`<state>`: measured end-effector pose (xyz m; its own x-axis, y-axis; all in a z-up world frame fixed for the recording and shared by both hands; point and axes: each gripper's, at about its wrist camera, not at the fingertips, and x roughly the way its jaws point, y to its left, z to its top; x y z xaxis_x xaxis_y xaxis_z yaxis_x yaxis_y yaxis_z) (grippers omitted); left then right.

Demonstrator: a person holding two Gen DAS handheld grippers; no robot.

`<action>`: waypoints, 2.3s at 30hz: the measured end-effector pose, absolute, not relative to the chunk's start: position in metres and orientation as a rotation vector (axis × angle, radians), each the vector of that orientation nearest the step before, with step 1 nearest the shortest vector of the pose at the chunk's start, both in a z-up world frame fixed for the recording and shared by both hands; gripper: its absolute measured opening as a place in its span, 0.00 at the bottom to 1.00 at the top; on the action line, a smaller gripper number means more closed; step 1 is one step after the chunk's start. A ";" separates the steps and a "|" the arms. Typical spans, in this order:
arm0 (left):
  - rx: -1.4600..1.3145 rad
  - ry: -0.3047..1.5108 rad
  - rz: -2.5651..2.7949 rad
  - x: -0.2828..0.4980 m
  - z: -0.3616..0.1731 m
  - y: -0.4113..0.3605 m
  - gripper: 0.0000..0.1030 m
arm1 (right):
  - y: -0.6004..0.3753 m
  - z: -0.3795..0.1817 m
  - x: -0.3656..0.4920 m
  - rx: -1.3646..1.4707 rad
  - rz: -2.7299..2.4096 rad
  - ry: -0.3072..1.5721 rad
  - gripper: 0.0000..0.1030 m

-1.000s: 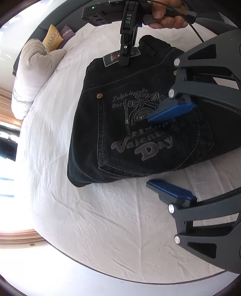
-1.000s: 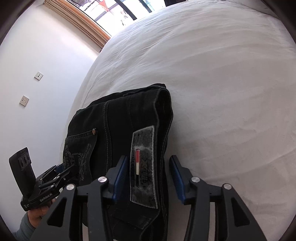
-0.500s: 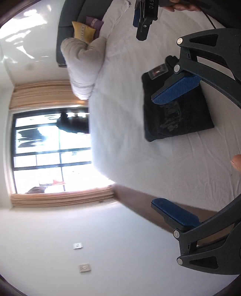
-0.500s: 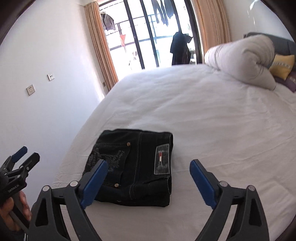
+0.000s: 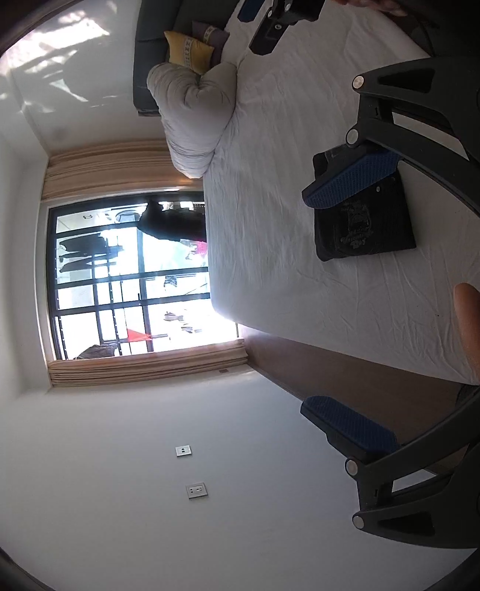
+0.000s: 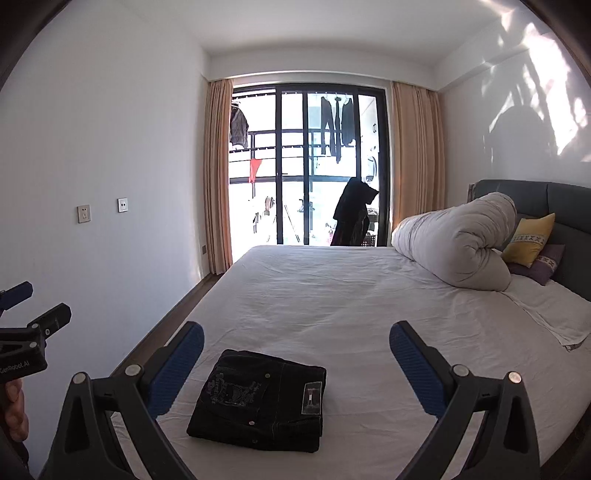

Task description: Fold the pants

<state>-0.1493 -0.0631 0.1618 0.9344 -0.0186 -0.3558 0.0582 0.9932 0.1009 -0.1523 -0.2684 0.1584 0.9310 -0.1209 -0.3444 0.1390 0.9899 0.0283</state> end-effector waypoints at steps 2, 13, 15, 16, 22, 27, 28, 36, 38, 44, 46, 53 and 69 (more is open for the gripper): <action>0.091 0.418 -0.076 -0.148 0.156 -0.068 1.00 | -0.273 0.157 -0.150 0.089 -0.162 0.396 1.00; 0.029 0.736 -0.115 -0.110 0.093 -0.086 1.00 | -0.284 0.106 -0.133 0.223 -0.222 0.610 1.00; 0.027 0.758 -0.097 -0.105 0.085 -0.084 1.00 | -0.283 0.099 -0.129 0.227 -0.220 0.637 1.00; 0.027 0.772 -0.094 -0.103 0.082 -0.084 1.00 | -0.282 0.096 -0.127 0.229 -0.216 0.647 1.00; 0.032 0.824 -0.099 -0.082 0.062 -0.087 1.00 | -0.277 0.083 -0.119 0.224 -0.203 0.685 1.00; 0.036 0.843 -0.102 -0.074 0.055 -0.089 1.00 | -0.275 0.079 -0.117 0.222 -0.198 0.706 1.00; 0.037 0.847 -0.102 -0.073 0.054 -0.089 1.00 | -0.275 0.078 -0.116 0.222 -0.198 0.708 1.00; 0.040 0.867 -0.097 -0.068 0.051 -0.086 1.00 | -0.272 0.073 -0.111 0.211 -0.190 0.730 1.00; 0.042 0.869 -0.095 -0.066 0.050 -0.087 1.00 | -0.271 0.073 -0.110 0.209 -0.187 0.735 1.00; 0.043 0.880 -0.092 -0.063 0.046 -0.088 1.00 | -0.272 0.070 -0.108 0.209 -0.182 0.748 1.00; 0.043 0.880 -0.092 -0.063 0.046 -0.088 1.00 | -0.272 0.070 -0.108 0.209 -0.182 0.749 1.00; 0.043 0.888 -0.091 -0.060 0.041 -0.089 1.00 | -0.271 0.066 -0.106 0.205 -0.178 0.758 1.00; 0.042 0.888 -0.092 -0.060 0.040 -0.089 1.00 | -0.269 0.062 -0.105 0.204 -0.174 0.768 1.00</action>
